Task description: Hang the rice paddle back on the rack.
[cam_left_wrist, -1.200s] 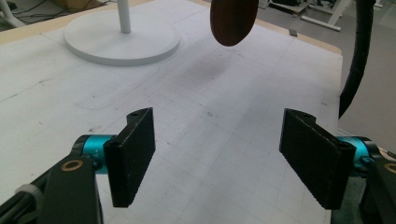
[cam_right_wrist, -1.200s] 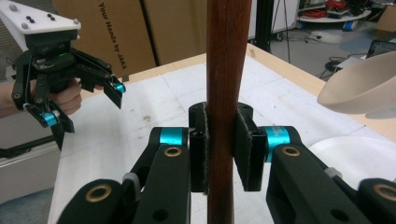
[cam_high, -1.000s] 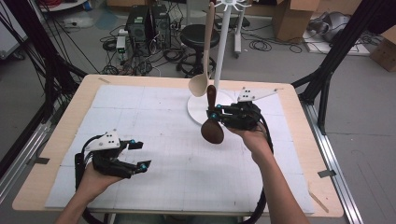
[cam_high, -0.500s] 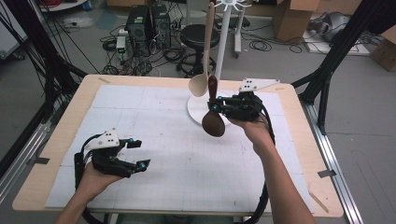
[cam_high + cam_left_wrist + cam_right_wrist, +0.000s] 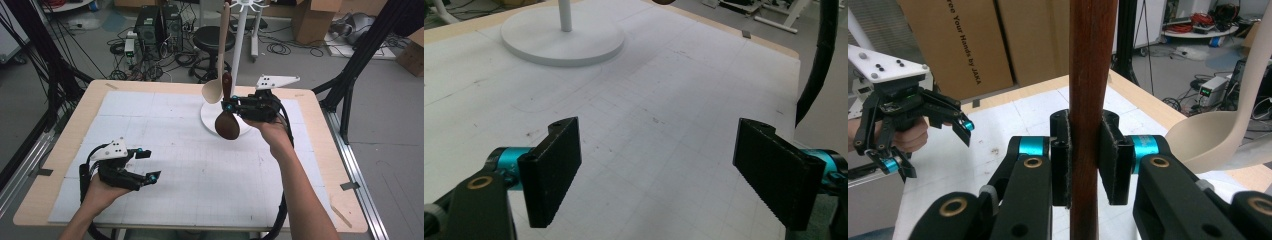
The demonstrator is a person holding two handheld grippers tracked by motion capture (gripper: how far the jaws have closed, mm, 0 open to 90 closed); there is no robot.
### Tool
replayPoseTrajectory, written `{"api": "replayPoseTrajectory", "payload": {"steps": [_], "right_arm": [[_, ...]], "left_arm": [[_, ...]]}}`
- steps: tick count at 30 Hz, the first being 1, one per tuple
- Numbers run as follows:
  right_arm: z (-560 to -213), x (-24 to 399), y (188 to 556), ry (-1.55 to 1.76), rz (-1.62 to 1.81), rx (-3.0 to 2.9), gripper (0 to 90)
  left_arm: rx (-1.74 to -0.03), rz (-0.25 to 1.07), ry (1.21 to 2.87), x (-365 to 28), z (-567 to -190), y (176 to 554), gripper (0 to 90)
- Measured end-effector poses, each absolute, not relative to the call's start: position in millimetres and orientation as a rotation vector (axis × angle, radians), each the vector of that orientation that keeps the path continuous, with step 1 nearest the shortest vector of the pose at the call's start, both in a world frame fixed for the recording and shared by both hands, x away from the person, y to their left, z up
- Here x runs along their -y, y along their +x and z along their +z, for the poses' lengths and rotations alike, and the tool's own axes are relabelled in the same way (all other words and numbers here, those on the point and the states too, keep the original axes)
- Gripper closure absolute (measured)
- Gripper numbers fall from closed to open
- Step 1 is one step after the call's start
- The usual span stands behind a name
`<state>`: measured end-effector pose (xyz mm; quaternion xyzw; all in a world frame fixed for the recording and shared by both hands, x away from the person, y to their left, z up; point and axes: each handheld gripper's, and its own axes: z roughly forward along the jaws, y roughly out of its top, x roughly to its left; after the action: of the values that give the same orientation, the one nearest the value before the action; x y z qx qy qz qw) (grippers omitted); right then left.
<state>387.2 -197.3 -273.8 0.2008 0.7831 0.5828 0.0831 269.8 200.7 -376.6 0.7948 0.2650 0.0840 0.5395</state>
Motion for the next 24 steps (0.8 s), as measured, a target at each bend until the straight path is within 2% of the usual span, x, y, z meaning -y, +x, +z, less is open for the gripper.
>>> {"api": "replayPoseTrajectory", "payload": {"steps": [24], "right_arm": [[-244.6, 202.1, 412.5, 0.605, 1.744, -2.302, 78.1]], "left_arm": [[-0.626, 0.202, 1.888, -202.3, -376.4, 270.1, 18.6]]}}
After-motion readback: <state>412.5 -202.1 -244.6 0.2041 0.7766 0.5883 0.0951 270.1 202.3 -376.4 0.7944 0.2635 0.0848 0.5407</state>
